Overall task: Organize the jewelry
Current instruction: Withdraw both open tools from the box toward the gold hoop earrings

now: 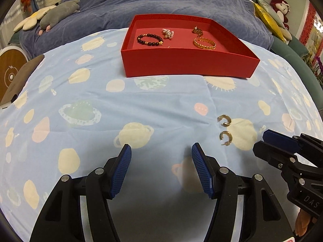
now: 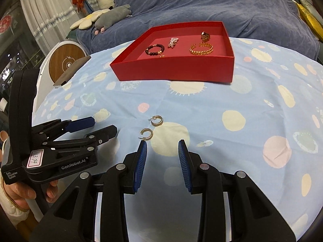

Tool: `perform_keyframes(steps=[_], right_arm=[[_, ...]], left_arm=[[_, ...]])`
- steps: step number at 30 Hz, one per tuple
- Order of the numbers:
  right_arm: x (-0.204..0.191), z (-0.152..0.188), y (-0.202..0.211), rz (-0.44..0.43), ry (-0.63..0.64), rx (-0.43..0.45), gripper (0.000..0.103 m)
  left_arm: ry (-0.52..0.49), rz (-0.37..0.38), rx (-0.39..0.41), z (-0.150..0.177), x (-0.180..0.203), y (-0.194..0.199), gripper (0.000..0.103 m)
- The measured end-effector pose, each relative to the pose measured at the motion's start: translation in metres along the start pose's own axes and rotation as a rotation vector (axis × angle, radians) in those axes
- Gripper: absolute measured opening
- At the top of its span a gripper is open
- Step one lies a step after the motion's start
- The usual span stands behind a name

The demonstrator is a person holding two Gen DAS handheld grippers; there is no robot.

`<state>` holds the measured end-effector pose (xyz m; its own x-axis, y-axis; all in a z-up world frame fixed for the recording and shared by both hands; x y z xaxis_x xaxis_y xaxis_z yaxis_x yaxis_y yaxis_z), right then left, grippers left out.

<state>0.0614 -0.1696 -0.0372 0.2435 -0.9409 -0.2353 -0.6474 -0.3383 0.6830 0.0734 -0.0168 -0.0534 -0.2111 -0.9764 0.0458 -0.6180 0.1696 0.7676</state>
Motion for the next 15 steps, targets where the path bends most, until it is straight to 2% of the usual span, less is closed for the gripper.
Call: perform_keyframes(steps=[4, 8, 15], right_arm=[[-0.011, 0.001, -0.013, -0.006, 0.029, -0.014, 0.032], [-0.017, -0.001, -0.021, -0.005, 0.043, -0.017, 0.032], [-0.025, -0.003, -0.031, 0.025, 0.093, 0.004, 0.032]], left_arm=[[-0.036, -0.045, 0.007, 0.004, -0.009, -0.001, 0.061], [-0.032, -0.057, 0.022, 0.007, -0.02, 0.001, 0.069], [-0.041, -0.058, 0.037, 0.01, -0.03, 0.003, 0.072]])
Point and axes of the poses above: each gripper's, at about its wrist camera, not at the fingertips, and y roughly against the way its jaws point, x to its right, z to its underside, the point moved 4 cm from there along -y, roughly the way its jaws point, and after that the axes turned 8 degrees about x, right-handed, at the moved point
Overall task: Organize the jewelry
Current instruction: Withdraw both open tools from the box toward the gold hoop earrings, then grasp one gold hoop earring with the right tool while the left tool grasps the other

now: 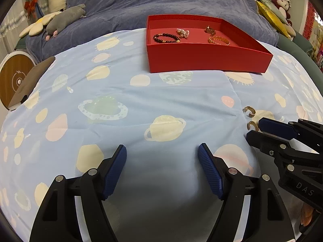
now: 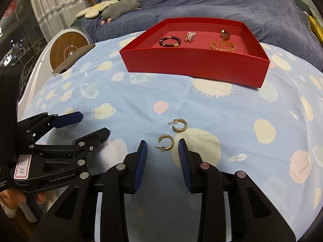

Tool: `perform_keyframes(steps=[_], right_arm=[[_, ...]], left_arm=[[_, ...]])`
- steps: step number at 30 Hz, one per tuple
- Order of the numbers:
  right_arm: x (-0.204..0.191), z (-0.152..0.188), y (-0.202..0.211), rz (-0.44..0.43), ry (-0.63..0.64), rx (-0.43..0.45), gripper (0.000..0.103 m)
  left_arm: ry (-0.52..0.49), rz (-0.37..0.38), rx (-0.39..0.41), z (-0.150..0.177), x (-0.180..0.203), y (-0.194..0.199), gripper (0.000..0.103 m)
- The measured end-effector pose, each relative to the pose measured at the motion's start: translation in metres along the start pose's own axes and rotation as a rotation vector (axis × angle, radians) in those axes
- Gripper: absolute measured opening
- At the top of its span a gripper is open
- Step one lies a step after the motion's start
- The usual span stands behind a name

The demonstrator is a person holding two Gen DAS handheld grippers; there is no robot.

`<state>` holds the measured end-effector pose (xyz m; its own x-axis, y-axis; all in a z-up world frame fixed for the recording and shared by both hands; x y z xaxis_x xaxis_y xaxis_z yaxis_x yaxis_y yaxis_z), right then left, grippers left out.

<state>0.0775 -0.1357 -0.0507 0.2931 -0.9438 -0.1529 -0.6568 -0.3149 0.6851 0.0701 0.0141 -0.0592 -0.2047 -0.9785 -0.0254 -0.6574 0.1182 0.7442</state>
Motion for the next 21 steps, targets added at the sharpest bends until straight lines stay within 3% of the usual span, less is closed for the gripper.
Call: perform_keyframes(steps=[6, 11, 16, 21], right_arm=[[-0.001, 0.001, -0.001, 0.046, 0.048, 0.012, 0.019], [0.005, 0.001, 0.003, 0.042, 0.024, 0.009, 0.019], [0.015, -0.002, 0.018, 0.032, -0.027, 0.026, 0.019], [0.032, -0.006, 0.038, 0.047, -0.068, 0.044, 0.019]], left_arm=[[0.009, 0.0, -0.005, 0.0, -0.001, 0.0, 0.072], [0.04, 0.002, -0.019, -0.004, 0.0, -0.001, 0.071], [0.077, 0.078, -0.018, -0.015, 0.016, 0.0, 0.071], [0.034, 0.141, 0.003, -0.026, 0.053, 0.003, 0.071]])
Point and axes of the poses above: each gripper's, at about its wrist camera, not at the fingertips, and y roughly against the way its jaws point, x to its right, z to its underside, the point moved 4 cm from there along -y, roughly the way its jaws point, and after that the axes turned 8 degrees about x, right-handed, at the moved point
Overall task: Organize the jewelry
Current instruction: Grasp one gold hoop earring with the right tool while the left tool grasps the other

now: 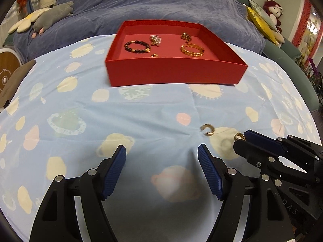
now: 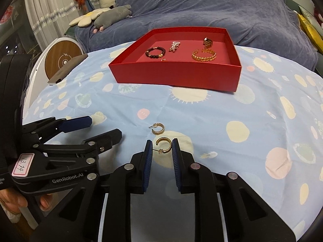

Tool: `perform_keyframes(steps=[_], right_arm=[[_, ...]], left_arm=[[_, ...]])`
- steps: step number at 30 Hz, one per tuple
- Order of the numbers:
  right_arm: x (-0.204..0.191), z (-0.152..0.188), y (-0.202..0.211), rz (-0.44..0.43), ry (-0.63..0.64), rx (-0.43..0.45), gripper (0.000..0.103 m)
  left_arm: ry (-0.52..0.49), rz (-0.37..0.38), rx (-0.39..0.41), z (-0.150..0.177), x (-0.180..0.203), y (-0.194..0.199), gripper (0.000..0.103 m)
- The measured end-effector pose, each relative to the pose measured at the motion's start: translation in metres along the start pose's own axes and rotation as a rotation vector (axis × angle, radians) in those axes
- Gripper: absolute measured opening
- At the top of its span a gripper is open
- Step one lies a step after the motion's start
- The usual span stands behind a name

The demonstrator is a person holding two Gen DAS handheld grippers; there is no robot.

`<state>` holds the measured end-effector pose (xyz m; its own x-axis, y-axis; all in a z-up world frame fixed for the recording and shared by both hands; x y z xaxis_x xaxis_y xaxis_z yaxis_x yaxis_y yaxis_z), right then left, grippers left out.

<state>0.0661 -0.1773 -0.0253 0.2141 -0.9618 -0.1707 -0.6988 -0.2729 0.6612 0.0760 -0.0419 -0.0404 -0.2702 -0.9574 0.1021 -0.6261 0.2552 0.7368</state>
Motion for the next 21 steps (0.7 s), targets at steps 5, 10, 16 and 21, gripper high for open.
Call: perform_keyframes(steps=[5, 10, 16, 21], right_arm=[[0.026, -0.002, 0.015, 0.03, -0.05, 0.02, 0.019], [0.04, -0.001, 0.024, 0.041, -0.078, 0.029, 0.019], [0.046, -0.001, 0.029, 0.041, -0.087, 0.034, 0.019], [0.053, 0.003, 0.028, 0.049, -0.099, 0.026, 0.019]], left_arm=[[-0.029, 0.03, 0.008, -0.006, 0.029, -0.01, 0.071], [-0.046, 0.027, 0.004, -0.01, 0.042, -0.024, 0.069], [-0.065, -0.001, 0.003, -0.01, 0.049, -0.036, 0.061], [-0.077, -0.015, 0.015, -0.011, 0.051, -0.038, 0.051]])
Point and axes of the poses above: each gripper's, at about its wrist camera, not at the fingertips, and y roughly against the way its jaws point, x to its right, z to its underside, the point moved 4 cm from there along -y, roughly the way its jaws point, and after that the axes turned 8 degrees about x, right-handed, at the moved point
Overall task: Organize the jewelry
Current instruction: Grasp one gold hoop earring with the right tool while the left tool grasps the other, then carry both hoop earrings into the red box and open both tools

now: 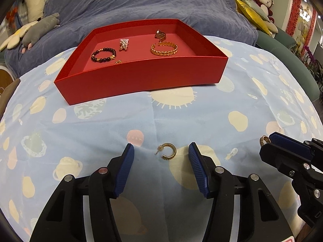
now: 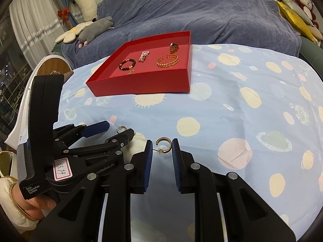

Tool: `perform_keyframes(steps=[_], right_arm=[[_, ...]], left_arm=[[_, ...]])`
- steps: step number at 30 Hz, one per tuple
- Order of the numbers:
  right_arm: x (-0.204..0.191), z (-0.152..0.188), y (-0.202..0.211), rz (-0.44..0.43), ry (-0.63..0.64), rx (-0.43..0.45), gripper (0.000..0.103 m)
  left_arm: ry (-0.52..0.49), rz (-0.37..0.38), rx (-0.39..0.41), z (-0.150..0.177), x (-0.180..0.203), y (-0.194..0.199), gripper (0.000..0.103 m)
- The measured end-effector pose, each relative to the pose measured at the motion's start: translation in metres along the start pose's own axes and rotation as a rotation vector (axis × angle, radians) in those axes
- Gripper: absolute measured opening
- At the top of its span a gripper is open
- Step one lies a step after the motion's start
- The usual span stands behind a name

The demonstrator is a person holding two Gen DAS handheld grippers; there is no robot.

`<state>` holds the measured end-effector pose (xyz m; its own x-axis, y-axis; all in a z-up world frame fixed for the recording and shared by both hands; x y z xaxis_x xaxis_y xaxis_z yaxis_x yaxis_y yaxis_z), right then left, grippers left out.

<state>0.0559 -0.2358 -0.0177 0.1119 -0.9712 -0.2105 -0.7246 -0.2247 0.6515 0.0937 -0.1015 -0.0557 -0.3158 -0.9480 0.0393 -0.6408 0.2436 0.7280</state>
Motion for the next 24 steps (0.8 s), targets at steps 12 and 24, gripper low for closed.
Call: perform_keyframes(steps=[12, 24], right_arm=[[-0.001, 0.0, -0.001, -0.001, 0.001, -0.003, 0.019], [-0.02, -0.022, 0.005, -0.037, -0.007, 0.035, 0.019]], left_arm=[[-0.053, -0.015, 0.015, 0.005, -0.001, 0.006, 0.016], [0.049, 0.04, 0.026, -0.006, -0.028, 0.032, 0.016]])
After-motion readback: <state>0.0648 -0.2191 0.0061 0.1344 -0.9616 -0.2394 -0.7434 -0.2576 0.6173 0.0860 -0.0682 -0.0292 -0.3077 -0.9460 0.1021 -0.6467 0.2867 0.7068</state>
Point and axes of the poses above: each gripper's, at about its wrist camera, not at the fingertips, and y roughly against the way its jaws point, x to its right, z to its underside, the point moved 4 cm from there along -y, roughly the way its jaws point, and after that the axes turned 8 degrees about x, right-handed, at the moved point
